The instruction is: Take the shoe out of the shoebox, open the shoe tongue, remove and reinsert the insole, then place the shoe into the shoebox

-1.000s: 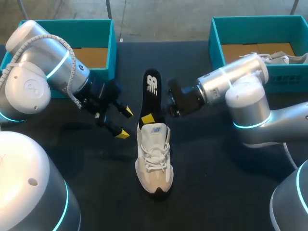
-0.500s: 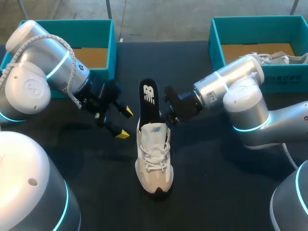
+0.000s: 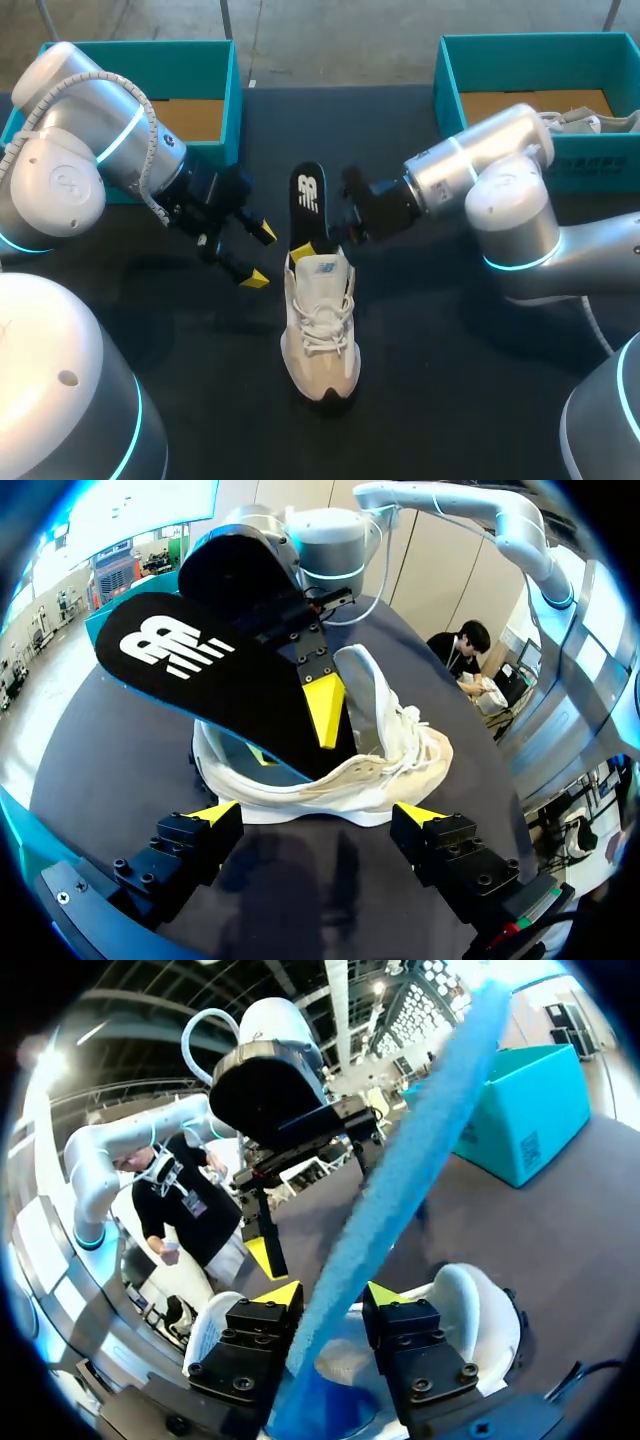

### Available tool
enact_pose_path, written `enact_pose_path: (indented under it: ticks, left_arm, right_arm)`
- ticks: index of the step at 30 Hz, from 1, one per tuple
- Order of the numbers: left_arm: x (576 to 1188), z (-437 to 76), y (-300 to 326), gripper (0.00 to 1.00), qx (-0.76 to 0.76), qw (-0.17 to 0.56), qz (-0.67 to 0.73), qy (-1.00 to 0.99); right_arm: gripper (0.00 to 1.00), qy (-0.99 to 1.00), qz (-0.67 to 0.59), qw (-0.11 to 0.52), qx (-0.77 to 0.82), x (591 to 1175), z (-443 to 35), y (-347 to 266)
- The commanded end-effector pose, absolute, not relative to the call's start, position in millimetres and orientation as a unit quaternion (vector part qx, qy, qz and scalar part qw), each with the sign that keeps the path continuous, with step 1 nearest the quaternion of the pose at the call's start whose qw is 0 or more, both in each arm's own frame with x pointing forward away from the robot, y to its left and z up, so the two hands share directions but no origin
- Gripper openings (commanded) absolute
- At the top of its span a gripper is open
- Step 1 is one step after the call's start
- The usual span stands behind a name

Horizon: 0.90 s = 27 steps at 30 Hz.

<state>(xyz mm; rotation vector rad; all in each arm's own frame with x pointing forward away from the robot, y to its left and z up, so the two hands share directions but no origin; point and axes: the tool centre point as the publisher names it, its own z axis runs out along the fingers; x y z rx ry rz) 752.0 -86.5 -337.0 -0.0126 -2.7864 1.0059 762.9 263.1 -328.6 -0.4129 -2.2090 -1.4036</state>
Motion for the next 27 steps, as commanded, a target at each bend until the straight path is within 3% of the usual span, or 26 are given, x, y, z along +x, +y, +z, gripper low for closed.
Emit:
enact_pose_path:
  ticks: [1, 15, 27]
  left_arm:
    - [752, -337, -87, 1.0, -0.004, 0.089, 0.337, -0.937]
    - [752, -337, -87, 1.0, -0.004, 0.089, 0.337, -0.937]
    - [752, -337, -87, 1.0, -0.004, 0.089, 0.337, -0.937]
  right_arm:
    - [0.41, -0.81, -0.513, 0.238, -0.152, 766, -327, 263]
    - [0.46, -0.808, -0.517, 0.226, -0.169, 775, -327, 246]
    - [0.44, -0.808, -0.522, 0.222, -0.163, 772, -323, 252]
